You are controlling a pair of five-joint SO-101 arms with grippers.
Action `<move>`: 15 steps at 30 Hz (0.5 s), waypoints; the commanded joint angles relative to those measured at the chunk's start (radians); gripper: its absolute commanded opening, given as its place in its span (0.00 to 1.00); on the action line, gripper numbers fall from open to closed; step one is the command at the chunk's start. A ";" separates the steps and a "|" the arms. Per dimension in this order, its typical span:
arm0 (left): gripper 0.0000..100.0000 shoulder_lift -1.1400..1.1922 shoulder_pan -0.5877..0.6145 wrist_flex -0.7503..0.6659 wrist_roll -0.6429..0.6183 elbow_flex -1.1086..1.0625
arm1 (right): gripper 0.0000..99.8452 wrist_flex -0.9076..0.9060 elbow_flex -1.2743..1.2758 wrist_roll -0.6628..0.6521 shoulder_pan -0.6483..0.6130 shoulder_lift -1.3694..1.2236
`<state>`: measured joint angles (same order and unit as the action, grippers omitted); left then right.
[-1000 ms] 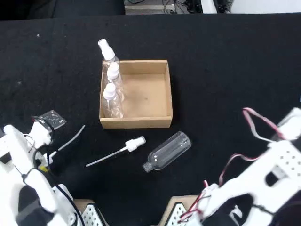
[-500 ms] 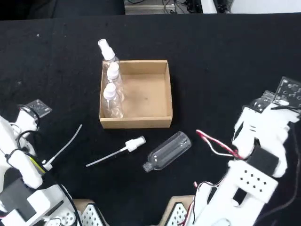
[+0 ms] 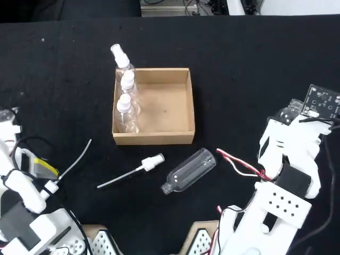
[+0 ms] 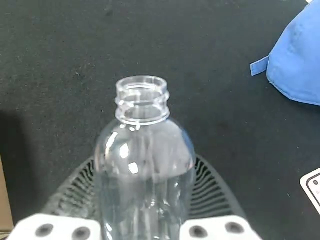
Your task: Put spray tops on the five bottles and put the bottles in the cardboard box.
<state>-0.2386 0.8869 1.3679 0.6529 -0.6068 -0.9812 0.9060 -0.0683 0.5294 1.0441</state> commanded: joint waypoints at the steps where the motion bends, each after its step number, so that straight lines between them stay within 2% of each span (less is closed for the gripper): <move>1: 0.31 -0.048 0.051 -0.018 -0.061 -0.085 | 0.01 -0.005 -0.007 0.000 -0.017 0.030; 6: 0.31 -0.196 0.148 -0.150 -0.078 -0.240 | 0.01 -0.005 -0.007 0.000 -0.017 0.030; 15: 0.31 -0.377 0.153 -0.160 -0.084 -0.430 | 0.01 -0.006 -0.007 0.000 -0.017 0.030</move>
<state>-0.5531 1.0388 1.2175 0.5808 -1.0180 -0.9812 0.9060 -0.0683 0.5294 1.0441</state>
